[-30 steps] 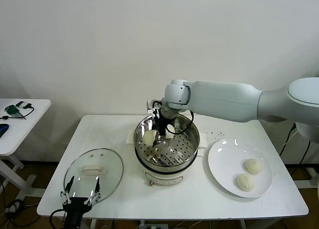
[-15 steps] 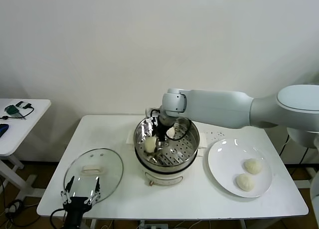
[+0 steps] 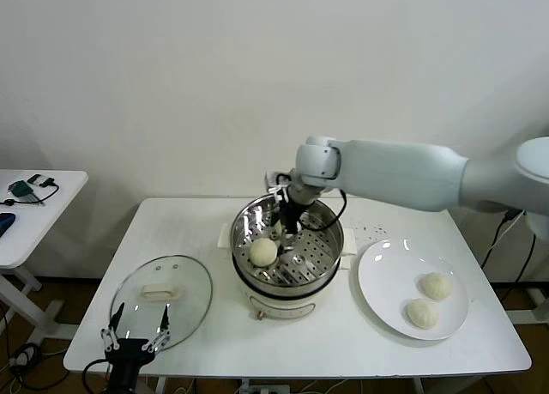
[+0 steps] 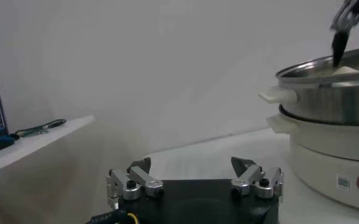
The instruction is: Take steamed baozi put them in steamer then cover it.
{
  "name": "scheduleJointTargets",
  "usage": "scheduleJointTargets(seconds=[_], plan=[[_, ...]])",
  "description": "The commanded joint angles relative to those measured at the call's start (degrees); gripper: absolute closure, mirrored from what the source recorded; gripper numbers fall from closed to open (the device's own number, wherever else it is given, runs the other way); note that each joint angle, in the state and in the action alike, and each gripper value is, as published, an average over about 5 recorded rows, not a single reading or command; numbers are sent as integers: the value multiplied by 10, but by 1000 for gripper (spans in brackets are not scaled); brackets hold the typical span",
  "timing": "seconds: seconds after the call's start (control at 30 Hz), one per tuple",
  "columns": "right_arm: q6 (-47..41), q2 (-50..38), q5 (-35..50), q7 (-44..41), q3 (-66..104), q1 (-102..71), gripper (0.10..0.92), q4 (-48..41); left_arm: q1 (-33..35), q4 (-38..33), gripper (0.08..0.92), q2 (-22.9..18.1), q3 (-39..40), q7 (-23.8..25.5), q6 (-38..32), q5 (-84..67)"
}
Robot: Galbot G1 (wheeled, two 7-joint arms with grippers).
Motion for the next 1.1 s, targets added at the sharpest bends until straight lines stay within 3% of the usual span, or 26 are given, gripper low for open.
scheduleJointTargets(seconds=[0.03, 0.3, 0.53, 0.77, 1.1], plan=[[44, -127, -25, -67, -34, 92, 203, 41, 1, 2, 177, 2, -1, 0, 0, -1], [63, -303, -158, -81, -38, 47, 203, 116, -2, 5, 177, 2, -6, 1, 2, 0], [72, -402, -305, -93, 121, -195, 203, 115, 4, 3, 177, 0, -12, 1, 3, 2], [85, -424, -397, -97, 276, -403, 203, 81, 9, 0, 177, -4, -17, 1, 6, 8], [83, -390, -416, -86, 277, -429, 203, 53, 8, 2, 177, -11, -14, 1, 6, 16]])
